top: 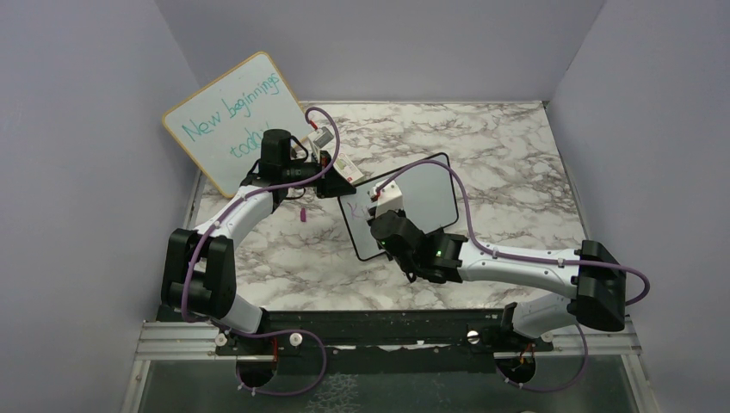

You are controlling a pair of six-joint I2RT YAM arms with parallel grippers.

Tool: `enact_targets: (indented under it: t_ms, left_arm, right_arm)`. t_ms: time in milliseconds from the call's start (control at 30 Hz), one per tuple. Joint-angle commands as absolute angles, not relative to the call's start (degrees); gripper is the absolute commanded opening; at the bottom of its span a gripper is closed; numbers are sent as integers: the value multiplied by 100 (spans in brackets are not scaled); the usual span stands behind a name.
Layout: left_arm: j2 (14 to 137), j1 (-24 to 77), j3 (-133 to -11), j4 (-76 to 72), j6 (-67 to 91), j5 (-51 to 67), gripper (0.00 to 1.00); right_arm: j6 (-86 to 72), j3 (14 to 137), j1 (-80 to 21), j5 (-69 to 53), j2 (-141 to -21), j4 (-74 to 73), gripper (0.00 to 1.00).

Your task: Write a sentence on the whiteboard

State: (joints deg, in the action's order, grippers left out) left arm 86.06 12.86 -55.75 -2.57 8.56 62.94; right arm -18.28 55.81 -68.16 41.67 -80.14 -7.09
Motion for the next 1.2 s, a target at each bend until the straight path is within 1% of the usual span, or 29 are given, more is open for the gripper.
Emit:
enact_targets:
  t_ms: [0, 533, 1167]
  left_arm:
    - [8727, 1301, -5574, -9, 806, 6426, 0]
    - [8728, 1301, -5581, -9, 800, 6423, 0]
    - [8728, 1301, -5581, -9, 809, 6402, 0]
  right_arm:
    - [-1714, 5674, -6759, 4510, -8024, -410, 0]
    - [-2024, 5498, -6706, 4624, -7804, -868, 0]
    - [-2277, 5468, -6706, 4163, -7939, -1297, 0]
